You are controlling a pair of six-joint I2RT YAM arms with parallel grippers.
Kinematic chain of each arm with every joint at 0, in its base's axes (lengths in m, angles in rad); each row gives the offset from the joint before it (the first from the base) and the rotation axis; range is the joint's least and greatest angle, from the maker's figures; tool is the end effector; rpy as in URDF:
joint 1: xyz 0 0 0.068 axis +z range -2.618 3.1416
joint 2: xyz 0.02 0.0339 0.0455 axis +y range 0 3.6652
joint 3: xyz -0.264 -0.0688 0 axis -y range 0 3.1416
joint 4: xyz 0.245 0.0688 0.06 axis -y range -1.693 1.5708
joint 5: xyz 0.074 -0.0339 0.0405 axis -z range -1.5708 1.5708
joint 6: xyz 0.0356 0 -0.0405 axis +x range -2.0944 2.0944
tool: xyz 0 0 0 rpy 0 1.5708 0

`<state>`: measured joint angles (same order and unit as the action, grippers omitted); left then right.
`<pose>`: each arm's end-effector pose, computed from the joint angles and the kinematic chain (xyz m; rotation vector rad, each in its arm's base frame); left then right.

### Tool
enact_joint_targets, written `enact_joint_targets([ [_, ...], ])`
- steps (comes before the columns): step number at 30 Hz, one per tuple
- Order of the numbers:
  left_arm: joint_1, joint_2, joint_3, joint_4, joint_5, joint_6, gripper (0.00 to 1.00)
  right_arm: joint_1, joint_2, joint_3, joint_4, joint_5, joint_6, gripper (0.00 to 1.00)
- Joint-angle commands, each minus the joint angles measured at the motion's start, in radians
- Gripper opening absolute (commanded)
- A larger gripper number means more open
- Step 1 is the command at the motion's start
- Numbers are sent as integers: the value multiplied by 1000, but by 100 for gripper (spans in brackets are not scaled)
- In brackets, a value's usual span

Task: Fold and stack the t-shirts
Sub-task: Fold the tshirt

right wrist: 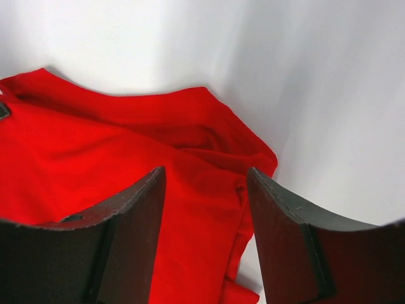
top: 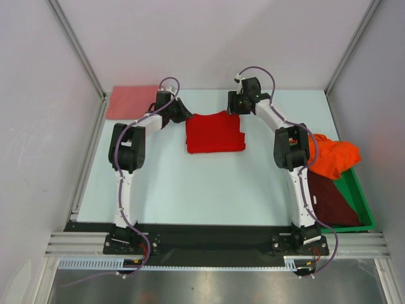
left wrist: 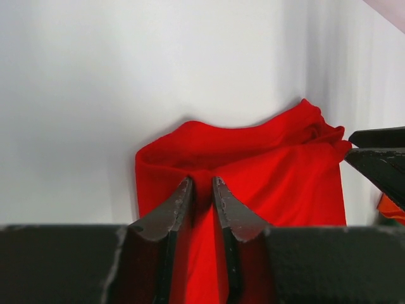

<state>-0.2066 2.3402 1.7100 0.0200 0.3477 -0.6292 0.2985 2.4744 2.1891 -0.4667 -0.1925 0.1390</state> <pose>0.5114 -0.1196 0.1456 -0.2716 2.2517 -0.8401 0.5322 0.1709 0.1911 -0.2848 2.3301 0.4419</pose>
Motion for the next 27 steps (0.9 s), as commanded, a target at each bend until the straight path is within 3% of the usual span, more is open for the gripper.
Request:
enact_joint_targets([
  [1,-10,-5,10,38,28,-6,23,-7,14,23,11,-24,16,59],
  [7,-10,-7,10,38,30,-9,19,4,27,24,22,-39,27,50],
  [10,-10,-13,8,35,30,-4,15,2,26,32,17,-32,30,40],
  [12,-10,-18,8,32,34,-4,8,1,21,46,11,-24,34,22],
  [15,-10,-48,-4,40,39,-9,0,1,-2,55,2,-6,36,12],
  [18,-10,-116,-56,64,25,-10,0,1,-46,51,-10,16,42,2],
  [27,-10,-298,-181,107,-4,-18,0,4,-256,-126,46,35,92,0],
])
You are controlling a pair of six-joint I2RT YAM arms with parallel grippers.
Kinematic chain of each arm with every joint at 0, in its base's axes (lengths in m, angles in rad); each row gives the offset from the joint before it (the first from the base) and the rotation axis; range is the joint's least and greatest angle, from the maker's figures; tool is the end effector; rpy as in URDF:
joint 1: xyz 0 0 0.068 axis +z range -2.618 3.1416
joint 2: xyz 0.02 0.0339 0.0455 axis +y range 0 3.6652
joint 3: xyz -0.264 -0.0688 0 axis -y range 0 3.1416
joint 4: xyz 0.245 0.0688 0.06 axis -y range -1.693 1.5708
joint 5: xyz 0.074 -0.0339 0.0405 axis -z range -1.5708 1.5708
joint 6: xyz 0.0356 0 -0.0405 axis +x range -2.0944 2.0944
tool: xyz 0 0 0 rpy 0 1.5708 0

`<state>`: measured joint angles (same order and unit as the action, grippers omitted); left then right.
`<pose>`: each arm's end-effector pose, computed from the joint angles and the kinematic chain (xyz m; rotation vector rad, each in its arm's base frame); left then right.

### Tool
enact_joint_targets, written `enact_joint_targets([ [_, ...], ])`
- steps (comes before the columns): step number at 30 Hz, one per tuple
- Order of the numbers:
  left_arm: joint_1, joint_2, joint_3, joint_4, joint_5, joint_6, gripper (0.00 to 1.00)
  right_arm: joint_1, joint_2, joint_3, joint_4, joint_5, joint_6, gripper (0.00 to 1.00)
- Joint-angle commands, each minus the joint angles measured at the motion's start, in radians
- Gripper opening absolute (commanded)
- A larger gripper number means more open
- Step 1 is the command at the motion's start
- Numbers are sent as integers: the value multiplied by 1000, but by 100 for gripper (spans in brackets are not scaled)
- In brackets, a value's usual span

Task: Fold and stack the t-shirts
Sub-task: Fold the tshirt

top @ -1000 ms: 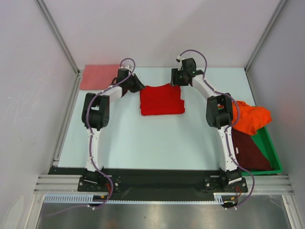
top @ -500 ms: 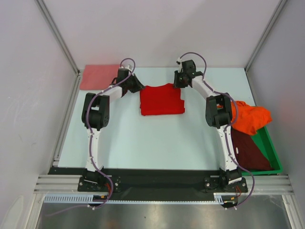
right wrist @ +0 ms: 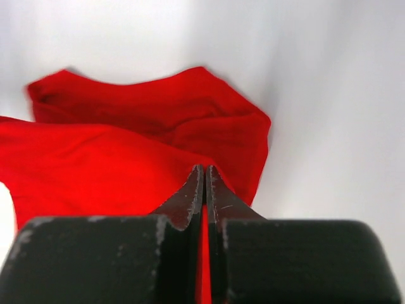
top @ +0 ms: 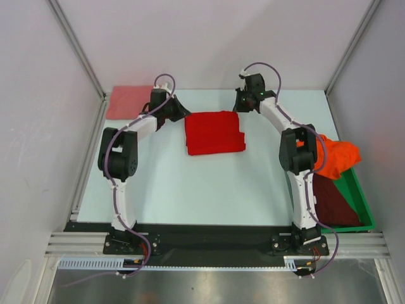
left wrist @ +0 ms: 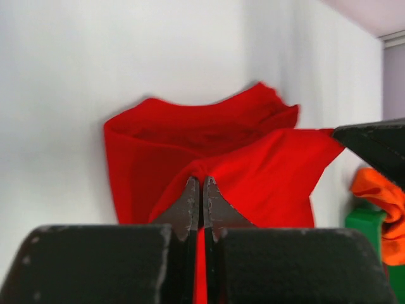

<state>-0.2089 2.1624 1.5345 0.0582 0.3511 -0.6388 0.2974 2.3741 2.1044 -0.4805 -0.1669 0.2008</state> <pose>0.4780 -0.1138 0.1793 -0.2629 2.2136 -0.8579 0.5164 0.1645 0.2150 -0.1987 2.3417 0.4422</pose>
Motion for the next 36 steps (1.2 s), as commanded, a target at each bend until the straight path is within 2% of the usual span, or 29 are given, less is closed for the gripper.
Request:
enact_joint_targets([
  [1,-7,-128,-5,69,-9,-9,0,3,-164,-50,66,4,37,0],
  [11,2,-66,73,74,-3,-13,0,-18,-40,66,108,-65,57,0],
  [22,46,247,340,77,12,-48,1,-58,177,124,318,-120,114,2],
  [25,62,284,357,57,8,-88,7,-72,224,161,332,-141,156,6],
  [28,65,313,380,25,-17,-107,18,-78,247,172,335,-134,166,8],
  [31,69,349,490,-107,-38,-76,24,-92,252,198,313,-122,170,15],
  [33,72,344,529,-138,-32,-64,34,-102,244,200,304,-121,183,16],
  [34,75,335,536,-149,-38,-58,39,-106,238,198,301,-125,184,24],
  [35,75,321,533,-155,-44,-36,46,-113,229,204,277,-126,180,26],
  [36,75,283,530,-179,-55,-26,48,-115,221,213,258,-128,174,28],
])
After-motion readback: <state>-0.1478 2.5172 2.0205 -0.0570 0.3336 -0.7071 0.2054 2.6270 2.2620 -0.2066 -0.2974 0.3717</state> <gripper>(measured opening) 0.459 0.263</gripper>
